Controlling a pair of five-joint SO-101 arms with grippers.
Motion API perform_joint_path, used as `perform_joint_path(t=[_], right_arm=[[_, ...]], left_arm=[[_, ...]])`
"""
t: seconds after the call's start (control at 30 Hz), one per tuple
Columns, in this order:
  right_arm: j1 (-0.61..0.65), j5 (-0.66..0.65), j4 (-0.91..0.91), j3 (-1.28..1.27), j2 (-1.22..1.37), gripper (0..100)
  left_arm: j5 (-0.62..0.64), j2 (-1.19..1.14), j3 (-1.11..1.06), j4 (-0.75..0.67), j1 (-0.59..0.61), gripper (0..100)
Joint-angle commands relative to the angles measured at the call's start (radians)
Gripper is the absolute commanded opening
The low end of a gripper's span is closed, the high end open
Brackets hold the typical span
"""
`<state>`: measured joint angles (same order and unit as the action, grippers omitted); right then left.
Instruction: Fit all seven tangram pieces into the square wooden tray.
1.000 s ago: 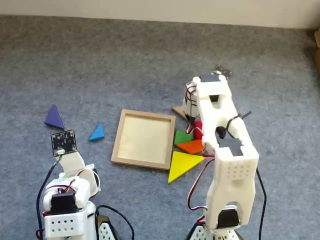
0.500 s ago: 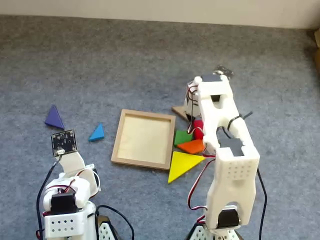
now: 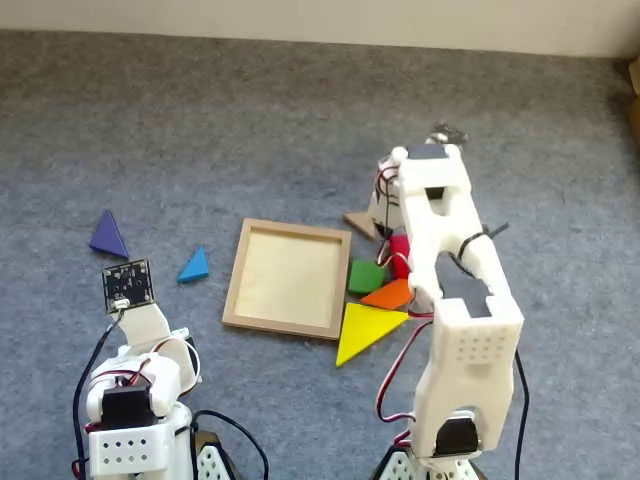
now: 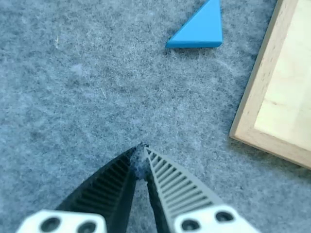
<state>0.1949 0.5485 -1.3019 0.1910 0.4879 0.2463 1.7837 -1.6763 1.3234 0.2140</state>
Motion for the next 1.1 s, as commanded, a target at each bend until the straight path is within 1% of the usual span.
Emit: perform_joint_path(t=[0.0, 0.23, 0.4, 0.57, 0.63, 0.77, 1.07], right_arm=[[-0.001, -0.014, -0.007, 0.061, -0.104, 22.0], [-0.001, -0.014, -0.024, 0.061, -0.122, 22.0], [-0.002, -0.014, -0.027, 0.062, -0.071, 22.8], [0.022, -0.014, -0.031, 0.070, 0.028, 34.1], [0.031, -0.014, -0.027, 0.070, 0.058, 36.5], [0.044, -0.014, -0.025, 0.071, 0.079, 36.6], [0.028, -0.014, -0.025, 0.070, 0.081, 36.5]], left_arm=[[0.008, 0.042, -0.019, 0.005, -0.012, 1], [0.008, 0.042, -0.019, 0.005, -0.013, 1], [0.006, 0.042, -0.019, 0.005, -0.013, 1], [0.008, 0.042, -0.019, 0.005, -0.012, 1], [0.008, 0.042, -0.019, 0.005, -0.012, 1], [0.008, 0.042, -0.019, 0.005, -0.012, 1], [0.006, 0.042, -0.019, 0.005, -0.013, 1]])
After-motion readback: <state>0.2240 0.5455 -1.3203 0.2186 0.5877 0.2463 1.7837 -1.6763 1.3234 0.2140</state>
